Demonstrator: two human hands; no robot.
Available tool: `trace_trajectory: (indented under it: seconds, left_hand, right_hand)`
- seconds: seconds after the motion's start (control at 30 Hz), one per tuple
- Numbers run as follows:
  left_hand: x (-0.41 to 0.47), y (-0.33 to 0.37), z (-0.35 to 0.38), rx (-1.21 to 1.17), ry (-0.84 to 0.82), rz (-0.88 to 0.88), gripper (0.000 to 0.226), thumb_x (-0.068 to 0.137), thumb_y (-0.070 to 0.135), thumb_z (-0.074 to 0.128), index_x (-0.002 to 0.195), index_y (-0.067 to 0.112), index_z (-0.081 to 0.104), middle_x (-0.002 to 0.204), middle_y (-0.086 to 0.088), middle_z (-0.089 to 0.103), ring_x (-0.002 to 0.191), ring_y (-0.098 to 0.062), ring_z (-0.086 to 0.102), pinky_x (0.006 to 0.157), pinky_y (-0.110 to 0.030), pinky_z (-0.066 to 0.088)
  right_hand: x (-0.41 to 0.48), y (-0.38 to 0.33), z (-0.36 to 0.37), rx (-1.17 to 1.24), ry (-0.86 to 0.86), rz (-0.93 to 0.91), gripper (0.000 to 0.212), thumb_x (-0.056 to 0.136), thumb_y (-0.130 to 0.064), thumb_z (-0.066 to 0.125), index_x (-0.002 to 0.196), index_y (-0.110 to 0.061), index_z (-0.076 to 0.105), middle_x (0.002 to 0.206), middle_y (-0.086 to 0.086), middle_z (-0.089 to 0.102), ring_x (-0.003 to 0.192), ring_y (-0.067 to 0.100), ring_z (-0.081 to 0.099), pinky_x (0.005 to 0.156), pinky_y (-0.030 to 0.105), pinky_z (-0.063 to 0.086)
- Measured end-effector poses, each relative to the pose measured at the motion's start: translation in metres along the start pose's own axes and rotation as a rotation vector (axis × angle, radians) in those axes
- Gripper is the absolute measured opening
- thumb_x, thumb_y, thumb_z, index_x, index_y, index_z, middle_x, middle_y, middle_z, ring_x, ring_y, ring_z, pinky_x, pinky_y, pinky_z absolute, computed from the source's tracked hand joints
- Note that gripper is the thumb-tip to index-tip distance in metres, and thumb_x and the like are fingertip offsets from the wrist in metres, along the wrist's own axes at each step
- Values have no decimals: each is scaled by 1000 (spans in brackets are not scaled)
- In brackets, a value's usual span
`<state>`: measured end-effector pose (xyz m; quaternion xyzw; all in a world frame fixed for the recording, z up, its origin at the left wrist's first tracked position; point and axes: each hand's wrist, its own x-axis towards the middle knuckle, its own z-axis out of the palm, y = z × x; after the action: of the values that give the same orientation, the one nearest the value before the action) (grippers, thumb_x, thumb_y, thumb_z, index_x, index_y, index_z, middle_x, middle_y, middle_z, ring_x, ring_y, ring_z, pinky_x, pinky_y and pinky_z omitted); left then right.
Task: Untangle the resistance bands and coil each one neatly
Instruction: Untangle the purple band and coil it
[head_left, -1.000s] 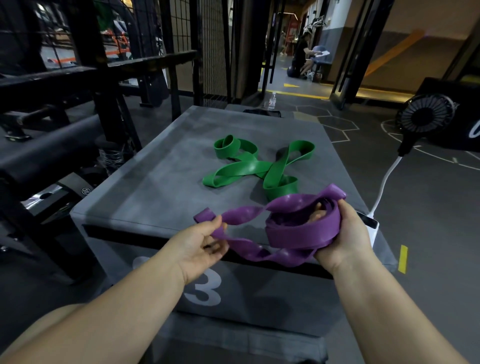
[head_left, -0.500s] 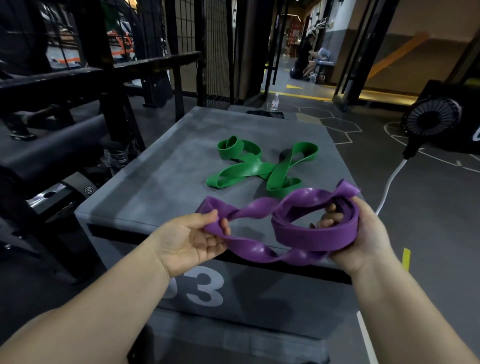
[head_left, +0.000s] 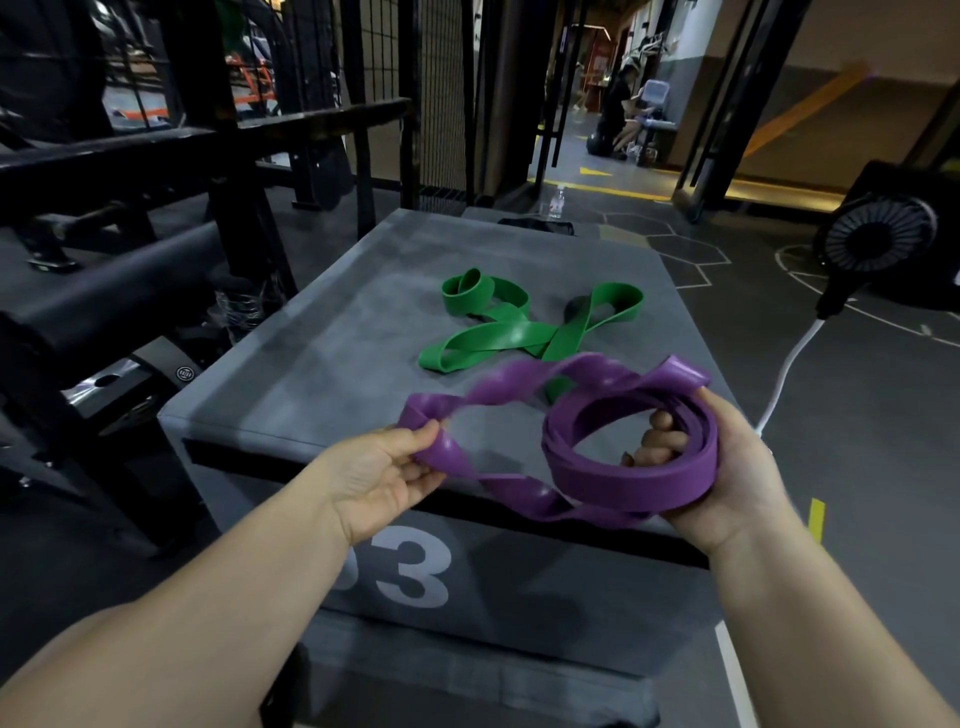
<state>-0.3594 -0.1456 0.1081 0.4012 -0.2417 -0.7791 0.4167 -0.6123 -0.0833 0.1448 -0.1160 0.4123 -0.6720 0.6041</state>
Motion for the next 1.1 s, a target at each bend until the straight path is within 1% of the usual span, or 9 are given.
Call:
trace_trajectory:
  seconds: [0.17, 0.3, 0.47, 0.6, 0.73, 0.8, 0.87, 1.0, 1.1]
  left_hand:
    - [-7, 7, 4, -186, -121, -83, 11, 77, 7, 47, 86, 8, 54, 68, -6, 62, 64, -21, 64, 73, -38, 54]
    - [-16, 2, 5, 103, -234, -186, 18, 76, 18, 57, 91, 9, 58, 65, -3, 49, 60, -15, 50, 62, -29, 47]
    - [-8, -7, 0, 394, -131, -103, 5, 87, 18, 59, 92, 15, 57, 75, -7, 59, 61, -14, 57, 52, -23, 49]
    - [-8, -2, -1, 270, -171, -49, 20, 78, 24, 61, 95, 15, 63, 80, -3, 67, 68, -13, 61, 63, -25, 49]
    - [-9, 6, 5, -107, -139, -8, 14, 73, 20, 59, 85, 15, 61, 69, 0, 67, 64, -13, 65, 82, -32, 46]
    - [-11, 8, 7, -149, -153, 4, 13, 74, 17, 57, 86, 13, 61, 70, -1, 68, 62, -14, 68, 88, -39, 45]
    - [-11, 11, 5, -148, -211, -1, 16, 73, 15, 63, 89, 13, 61, 71, 1, 66, 65, -14, 66, 87, -40, 46]
    - [-11, 15, -3, -162, -371, -94, 54, 43, 16, 94, 86, 8, 61, 66, -1, 48, 60, -16, 52, 73, -35, 50]
    - [-10, 6, 1, 123, -230, -65, 31, 60, 11, 82, 84, 11, 61, 58, 1, 44, 50, -10, 44, 64, -27, 44]
  right_hand:
    - [3, 1, -1, 40, 16, -26, 29, 92, -32, 56, 71, -14, 63, 55, -3, 49, 43, 10, 44, 46, 22, 44]
    - [7, -1, -7, 38, 44, -44, 33, 86, -34, 62, 59, -15, 62, 51, -4, 49, 60, 16, 44, 62, 29, 50]
    - [8, -6, -12, 45, 19, -65, 15, 77, -28, 67, 69, -18, 61, 54, -6, 51, 52, 11, 45, 67, 30, 49]
    - [8, -13, -17, 101, 0, -29, 24, 86, -30, 61, 65, -18, 59, 54, -9, 49, 46, 7, 44, 58, 24, 46]
    - [8, -14, -18, 86, 37, -10, 23, 86, -30, 60, 66, -18, 59, 55, -9, 51, 44, 5, 44, 56, 23, 46]
    - [10, -10, -18, 55, 73, 4, 21, 87, -29, 60, 69, -18, 60, 55, -8, 53, 42, 5, 46, 57, 23, 47]
    - [11, -7, -18, 31, 87, 23, 19, 88, -28, 59, 71, -19, 59, 55, -8, 53, 40, 6, 46, 52, 22, 48]
    - [13, -6, -19, 22, 85, 39, 19, 89, -27, 57, 71, -19, 58, 55, -7, 52, 40, 7, 46, 50, 22, 47]
    - [13, -8, -20, 18, 79, 33, 23, 88, -27, 57, 67, -19, 57, 53, -8, 52, 41, 6, 45, 53, 23, 46]
